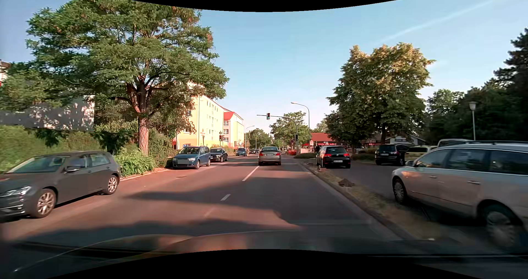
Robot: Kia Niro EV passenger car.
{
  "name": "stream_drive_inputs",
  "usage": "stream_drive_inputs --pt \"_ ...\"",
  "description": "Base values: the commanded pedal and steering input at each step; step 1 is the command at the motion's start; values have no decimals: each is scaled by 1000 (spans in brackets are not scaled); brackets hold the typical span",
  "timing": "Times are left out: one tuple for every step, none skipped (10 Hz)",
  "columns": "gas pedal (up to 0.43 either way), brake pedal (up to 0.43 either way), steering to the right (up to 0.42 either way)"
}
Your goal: Follow the waypoints while adhering to traffic rules and regulations
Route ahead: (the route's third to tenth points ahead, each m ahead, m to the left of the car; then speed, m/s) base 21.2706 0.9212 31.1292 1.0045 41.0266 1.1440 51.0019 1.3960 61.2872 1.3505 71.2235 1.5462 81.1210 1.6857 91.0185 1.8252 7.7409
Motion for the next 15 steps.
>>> stream_drive_inputs --pt "0 0 -5" --pt "0 0 -5" --pt "0 0 -6" --pt "0 0 -6" --pt "0 0 -6" --pt "0 0 -6" --pt "0 0 -6" --pt "0 0 -7" --pt "0 0 -7" --pt "0 0 -7" --pt "0 0 -7" --pt "0 0 -7" --pt "0 0 -8" --pt "0 0 -8" --pt "0 0 -8"
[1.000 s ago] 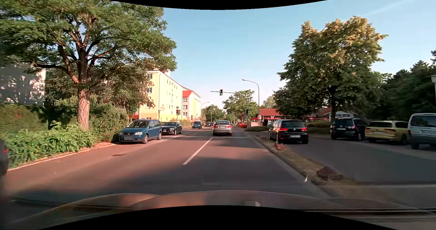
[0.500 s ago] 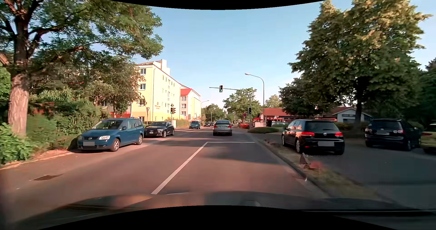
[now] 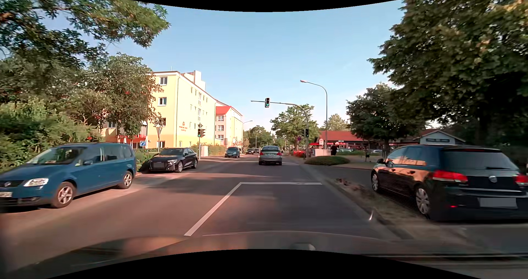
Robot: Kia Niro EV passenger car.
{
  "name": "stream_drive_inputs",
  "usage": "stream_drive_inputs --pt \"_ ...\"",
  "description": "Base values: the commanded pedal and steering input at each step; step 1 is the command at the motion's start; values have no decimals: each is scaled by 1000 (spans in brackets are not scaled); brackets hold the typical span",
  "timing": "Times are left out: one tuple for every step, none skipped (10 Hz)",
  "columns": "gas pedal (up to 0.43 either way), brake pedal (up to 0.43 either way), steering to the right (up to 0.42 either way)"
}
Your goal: Follow the waypoints while adhering to traffic rules and regulations
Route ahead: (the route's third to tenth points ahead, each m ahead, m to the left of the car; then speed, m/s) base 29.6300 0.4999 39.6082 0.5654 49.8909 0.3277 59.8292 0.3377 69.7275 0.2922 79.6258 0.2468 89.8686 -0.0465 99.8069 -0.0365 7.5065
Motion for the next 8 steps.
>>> stream_drive_inputs --pt "0 0 -8" --pt "0 0 -8" --pt "0 0 -9" --pt "0 0 -9" --pt "0 0 -9" --pt "0 0 -9" --pt "0 0 -10" --pt "0 0 -10"
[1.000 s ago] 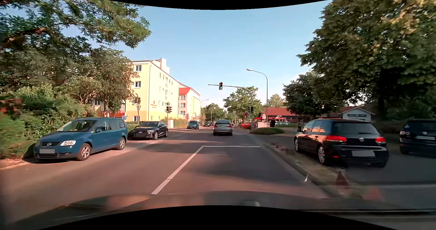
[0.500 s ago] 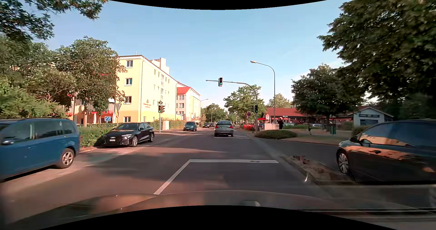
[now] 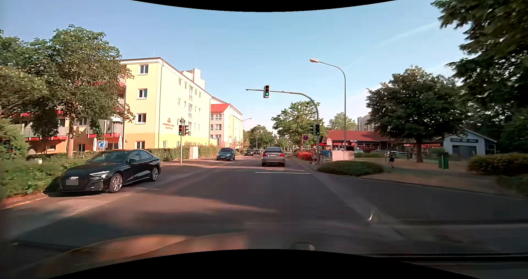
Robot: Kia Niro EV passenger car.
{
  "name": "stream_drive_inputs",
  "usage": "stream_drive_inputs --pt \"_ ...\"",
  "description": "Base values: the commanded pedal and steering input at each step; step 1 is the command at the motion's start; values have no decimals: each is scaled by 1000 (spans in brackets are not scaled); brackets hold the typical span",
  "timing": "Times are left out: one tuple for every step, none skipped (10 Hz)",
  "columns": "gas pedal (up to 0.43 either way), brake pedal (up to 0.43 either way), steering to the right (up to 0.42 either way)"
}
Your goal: Follow the waypoints while adhering to traffic rules and regulations
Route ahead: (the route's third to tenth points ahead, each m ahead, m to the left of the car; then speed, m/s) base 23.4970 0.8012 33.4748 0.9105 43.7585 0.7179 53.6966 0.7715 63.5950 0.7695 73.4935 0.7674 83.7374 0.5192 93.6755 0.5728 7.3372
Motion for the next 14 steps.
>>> stream_drive_inputs --pt "0 0 -11" --pt "0 0 -11" --pt "0 0 -11" --pt "0 0 -11" --pt "0 0 -11" --pt "0 0 -11" --pt "0 0 -11" --pt "0 0 -11" --pt "0 0 -10" --pt "0 0 -8" --pt "0 0 -7" --pt "0 0 -7" --pt "0 0 -5" --pt "0 0 -3"
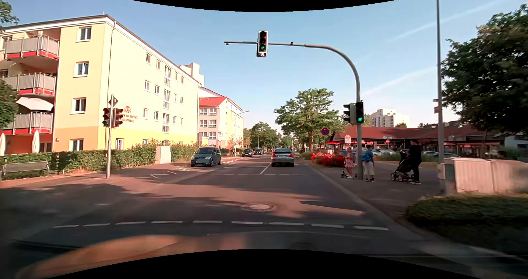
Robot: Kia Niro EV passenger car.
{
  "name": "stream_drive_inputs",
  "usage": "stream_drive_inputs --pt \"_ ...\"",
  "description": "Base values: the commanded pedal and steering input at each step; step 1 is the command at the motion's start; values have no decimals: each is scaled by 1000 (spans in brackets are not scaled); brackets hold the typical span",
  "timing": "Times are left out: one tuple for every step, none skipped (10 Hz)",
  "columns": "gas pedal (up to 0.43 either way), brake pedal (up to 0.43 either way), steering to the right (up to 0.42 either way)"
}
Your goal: Follow the waypoints while adhering to traffic rules and regulations
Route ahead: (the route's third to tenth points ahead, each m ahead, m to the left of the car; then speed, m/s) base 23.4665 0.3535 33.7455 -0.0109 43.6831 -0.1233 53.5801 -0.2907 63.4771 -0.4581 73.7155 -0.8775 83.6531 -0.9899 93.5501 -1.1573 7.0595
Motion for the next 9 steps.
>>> stream_drive_inputs --pt "0 0 0" --pt "0 0 0" --pt "0 0 0" --pt "0 0 0" --pt "0 0 0" --pt "0 0 0" --pt "0 0 1" --pt "0 0 3" --pt "0 0 3"
